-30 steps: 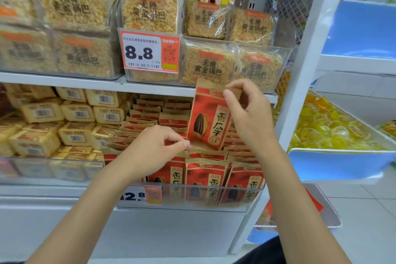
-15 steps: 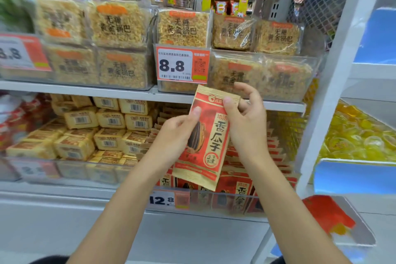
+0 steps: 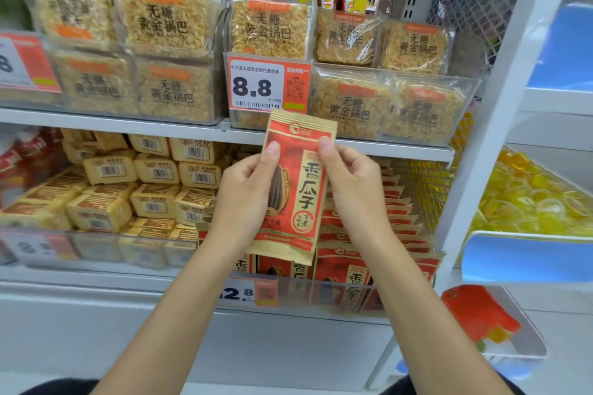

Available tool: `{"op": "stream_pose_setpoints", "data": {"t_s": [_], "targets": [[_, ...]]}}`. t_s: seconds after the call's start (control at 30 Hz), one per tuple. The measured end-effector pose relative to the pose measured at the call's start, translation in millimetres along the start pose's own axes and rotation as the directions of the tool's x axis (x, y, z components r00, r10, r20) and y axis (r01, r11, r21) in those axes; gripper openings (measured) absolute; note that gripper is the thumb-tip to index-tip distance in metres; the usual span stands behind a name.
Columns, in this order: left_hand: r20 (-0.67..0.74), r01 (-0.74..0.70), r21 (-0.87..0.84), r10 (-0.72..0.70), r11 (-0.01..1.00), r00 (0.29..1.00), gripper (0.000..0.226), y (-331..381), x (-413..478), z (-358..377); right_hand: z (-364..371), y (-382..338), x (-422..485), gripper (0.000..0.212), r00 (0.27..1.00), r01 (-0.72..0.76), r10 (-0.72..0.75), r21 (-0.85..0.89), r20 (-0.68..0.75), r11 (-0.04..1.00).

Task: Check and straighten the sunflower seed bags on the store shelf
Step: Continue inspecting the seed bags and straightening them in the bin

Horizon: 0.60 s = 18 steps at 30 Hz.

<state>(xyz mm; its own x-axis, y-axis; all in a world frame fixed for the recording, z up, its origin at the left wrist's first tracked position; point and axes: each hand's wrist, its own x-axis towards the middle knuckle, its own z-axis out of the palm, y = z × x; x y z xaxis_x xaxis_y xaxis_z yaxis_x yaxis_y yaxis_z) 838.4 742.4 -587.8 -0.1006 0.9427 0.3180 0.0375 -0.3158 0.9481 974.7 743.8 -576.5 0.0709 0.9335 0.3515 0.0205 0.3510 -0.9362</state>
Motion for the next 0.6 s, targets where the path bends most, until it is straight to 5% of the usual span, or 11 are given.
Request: {"op": "stream_pose_setpoints", "data": {"t_s": [0.13, 0.4, 0.6], "targets": [[-0.113, -0.015, -0.040, 0.011, 0.999, 0.994, 0.048, -2, 1, 0, 5, 6, -7, 0.021, 0.989, -0.037, 0.053, -0.119, 0.136, 0.992], [0.161, 0.019, 0.084, -0.033, 0.996, 0.986, 0.049, 1, -3, -5, -3, 1, -9, 0.017, 1.000, -0.025, 0.025, -0.006, -0.003, 1.000], [-0.053, 0.008, 0.049, -0.006, 0.999, 0.999, 0.059, 3, -5, -7, -11, -3, -12, 0.034, 0.959, -0.054, 0.096, -0.162, 0.266, 0.985]]}}
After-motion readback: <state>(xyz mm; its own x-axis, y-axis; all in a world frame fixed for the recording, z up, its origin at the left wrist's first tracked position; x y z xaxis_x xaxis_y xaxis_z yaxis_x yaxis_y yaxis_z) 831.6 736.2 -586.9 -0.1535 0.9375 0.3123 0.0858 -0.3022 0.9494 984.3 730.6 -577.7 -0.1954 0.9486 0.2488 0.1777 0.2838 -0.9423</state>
